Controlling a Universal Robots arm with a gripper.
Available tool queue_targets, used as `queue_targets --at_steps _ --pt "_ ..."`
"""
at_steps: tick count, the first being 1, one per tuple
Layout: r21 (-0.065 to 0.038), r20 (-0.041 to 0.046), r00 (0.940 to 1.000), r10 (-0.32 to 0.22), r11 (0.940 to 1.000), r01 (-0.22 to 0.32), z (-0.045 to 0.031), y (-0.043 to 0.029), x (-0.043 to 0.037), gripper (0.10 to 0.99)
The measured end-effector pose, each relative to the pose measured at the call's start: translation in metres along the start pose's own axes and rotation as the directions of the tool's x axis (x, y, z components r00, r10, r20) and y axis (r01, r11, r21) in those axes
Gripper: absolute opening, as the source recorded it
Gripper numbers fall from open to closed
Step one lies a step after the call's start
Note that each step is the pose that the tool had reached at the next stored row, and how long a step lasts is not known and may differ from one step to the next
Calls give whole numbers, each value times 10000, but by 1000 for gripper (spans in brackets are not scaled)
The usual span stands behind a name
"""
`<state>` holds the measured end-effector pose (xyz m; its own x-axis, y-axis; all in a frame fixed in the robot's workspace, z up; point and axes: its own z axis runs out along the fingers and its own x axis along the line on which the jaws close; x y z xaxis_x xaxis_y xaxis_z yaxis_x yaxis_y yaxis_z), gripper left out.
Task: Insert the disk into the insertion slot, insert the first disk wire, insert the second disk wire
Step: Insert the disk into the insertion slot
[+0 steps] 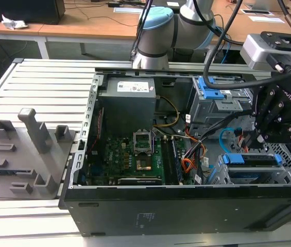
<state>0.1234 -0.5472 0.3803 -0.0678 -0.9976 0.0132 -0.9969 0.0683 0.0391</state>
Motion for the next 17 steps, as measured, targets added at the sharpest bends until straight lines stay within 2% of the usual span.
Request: queue_targets --at_steps 1,5,14,17 --pt "-3 -9 10000 1 10000 -1 -3 -46 -12 106" --pt "-24 -12 10000 -3 10000 3 -5 -150 -30 106" --pt "-26 -13 10000 -1 10000 1 52 -205 -35 106" --pt "-26 -12 10000 -2 10000 2 94 -219 -36 106"
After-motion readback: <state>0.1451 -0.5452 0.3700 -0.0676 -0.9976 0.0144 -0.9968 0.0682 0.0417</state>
